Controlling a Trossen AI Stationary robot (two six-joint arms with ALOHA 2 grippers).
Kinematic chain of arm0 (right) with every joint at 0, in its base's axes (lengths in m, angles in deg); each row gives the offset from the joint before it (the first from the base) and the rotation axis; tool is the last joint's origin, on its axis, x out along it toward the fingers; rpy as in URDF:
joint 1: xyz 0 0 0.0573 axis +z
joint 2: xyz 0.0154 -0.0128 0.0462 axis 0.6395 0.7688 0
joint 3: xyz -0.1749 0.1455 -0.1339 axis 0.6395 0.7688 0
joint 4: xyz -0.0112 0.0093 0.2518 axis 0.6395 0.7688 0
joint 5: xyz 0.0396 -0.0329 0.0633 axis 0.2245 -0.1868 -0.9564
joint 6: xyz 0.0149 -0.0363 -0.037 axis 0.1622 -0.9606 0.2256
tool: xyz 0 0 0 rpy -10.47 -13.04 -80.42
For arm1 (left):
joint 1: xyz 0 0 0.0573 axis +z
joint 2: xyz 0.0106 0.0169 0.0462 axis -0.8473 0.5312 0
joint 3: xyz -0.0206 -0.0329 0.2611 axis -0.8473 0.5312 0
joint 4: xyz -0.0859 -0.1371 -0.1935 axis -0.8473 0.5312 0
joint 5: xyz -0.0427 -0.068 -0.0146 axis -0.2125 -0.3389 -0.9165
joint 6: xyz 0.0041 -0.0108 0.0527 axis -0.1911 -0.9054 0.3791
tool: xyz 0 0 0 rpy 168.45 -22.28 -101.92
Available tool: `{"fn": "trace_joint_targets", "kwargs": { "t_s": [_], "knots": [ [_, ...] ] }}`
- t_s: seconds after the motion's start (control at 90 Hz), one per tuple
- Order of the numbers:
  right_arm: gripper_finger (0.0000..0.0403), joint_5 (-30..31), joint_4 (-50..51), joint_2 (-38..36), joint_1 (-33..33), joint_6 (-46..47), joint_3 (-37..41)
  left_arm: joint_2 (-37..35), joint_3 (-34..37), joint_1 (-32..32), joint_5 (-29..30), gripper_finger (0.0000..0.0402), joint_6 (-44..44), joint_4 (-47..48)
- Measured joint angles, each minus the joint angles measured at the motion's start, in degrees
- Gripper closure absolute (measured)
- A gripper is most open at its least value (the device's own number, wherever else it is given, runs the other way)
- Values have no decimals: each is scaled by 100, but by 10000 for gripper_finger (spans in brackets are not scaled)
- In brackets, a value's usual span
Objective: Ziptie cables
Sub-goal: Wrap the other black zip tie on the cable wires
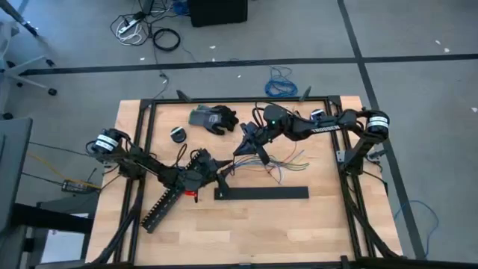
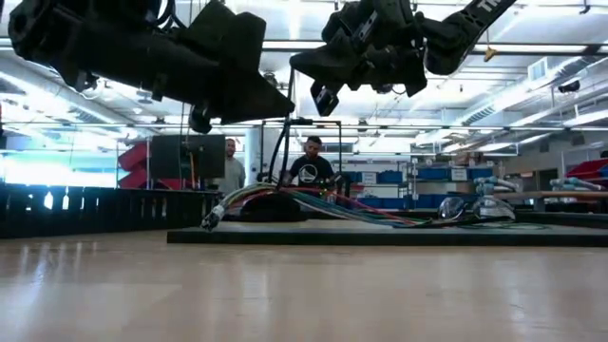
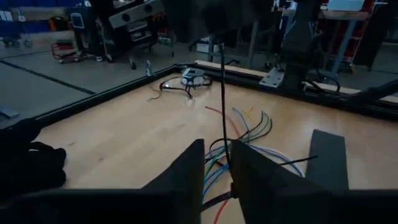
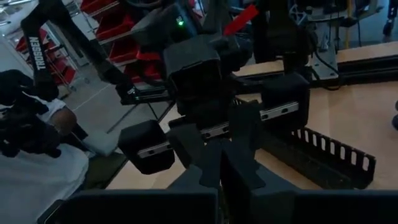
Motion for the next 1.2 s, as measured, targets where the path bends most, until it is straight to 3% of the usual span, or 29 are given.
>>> {"fn": "trace_joint_targets", "kwargs": {
  "t_s": [0.511, 1.2],
  "knots": [
    [403, 34, -200, 7, -14, 0, 2, 24, -2, 136, -257, 348, -463, 496],
    [403, 38, -192, -20, -63, 6, -47, 63, -7, 136, 39, 349, -584, 981]
  ]
}}
